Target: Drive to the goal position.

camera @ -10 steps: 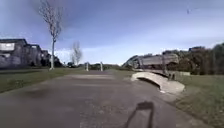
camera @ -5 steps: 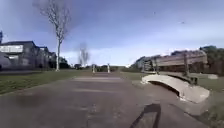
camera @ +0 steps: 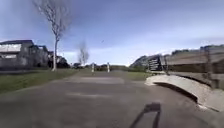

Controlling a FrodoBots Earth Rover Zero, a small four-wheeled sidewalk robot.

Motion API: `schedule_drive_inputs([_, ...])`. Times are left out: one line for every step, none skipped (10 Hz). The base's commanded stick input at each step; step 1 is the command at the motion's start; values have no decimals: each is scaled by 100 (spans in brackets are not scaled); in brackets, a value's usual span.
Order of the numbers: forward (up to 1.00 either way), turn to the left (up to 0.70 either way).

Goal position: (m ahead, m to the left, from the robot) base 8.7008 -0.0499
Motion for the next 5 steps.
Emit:
schedule_drive_inputs([100, 0])
schedule_drive_inputs([100, 0])
schedule_drive_inputs([100, 0])
schedule_drive_inputs([100, 0])
schedule_drive_inputs([100, 0])
